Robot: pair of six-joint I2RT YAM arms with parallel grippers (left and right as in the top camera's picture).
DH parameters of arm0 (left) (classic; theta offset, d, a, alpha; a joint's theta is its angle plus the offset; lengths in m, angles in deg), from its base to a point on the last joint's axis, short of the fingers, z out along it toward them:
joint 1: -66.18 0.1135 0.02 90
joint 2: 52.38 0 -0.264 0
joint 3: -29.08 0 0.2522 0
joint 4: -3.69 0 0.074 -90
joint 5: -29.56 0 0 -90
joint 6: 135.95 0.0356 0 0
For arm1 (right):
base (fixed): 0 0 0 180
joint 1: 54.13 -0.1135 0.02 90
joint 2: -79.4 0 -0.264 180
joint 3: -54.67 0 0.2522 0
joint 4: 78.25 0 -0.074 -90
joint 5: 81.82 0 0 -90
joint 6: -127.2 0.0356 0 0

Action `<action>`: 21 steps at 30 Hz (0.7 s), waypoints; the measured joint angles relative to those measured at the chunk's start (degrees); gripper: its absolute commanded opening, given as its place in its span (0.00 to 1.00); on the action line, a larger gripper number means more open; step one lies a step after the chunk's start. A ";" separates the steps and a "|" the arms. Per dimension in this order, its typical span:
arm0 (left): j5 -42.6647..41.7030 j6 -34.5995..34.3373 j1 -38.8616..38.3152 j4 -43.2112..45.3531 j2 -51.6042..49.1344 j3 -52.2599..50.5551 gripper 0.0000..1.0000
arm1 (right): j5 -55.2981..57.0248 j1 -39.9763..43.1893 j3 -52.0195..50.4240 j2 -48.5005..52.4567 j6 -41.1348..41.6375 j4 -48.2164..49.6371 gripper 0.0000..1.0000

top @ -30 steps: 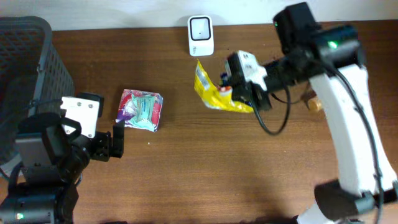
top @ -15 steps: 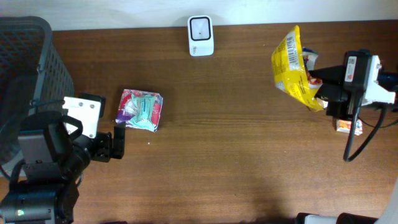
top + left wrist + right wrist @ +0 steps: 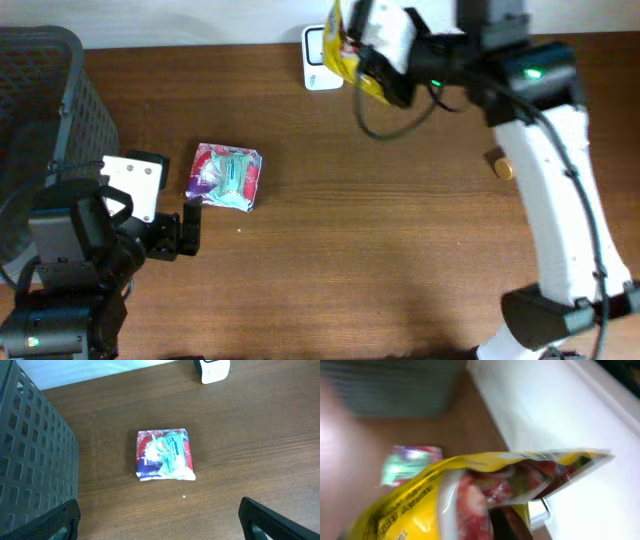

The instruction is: Scan the item barcode

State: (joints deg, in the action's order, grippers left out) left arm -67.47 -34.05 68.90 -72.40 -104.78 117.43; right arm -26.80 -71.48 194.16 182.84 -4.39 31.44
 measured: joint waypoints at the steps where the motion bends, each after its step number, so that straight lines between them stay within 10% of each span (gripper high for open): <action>1: -0.02 0.00 0.00 -0.11 0.00 -0.02 0.99 | 6.16 -1.25 -0.17 1.22 3.82 3.17 0.04; 9: -0.02 0.00 0.00 -0.02 0.00 -0.02 0.99 | 53.20 -9.92 0.74 14.86 6.08 16.94 0.04; 21: -0.02 0.02 0.00 -1.09 -2.29 -0.02 0.99 | 42.75 -7.06 20.52 34.64 12.33 10.99 0.04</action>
State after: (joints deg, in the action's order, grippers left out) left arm -67.49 -34.03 68.90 -73.49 -107.08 117.41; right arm 15.95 -78.54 214.69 217.48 7.94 42.43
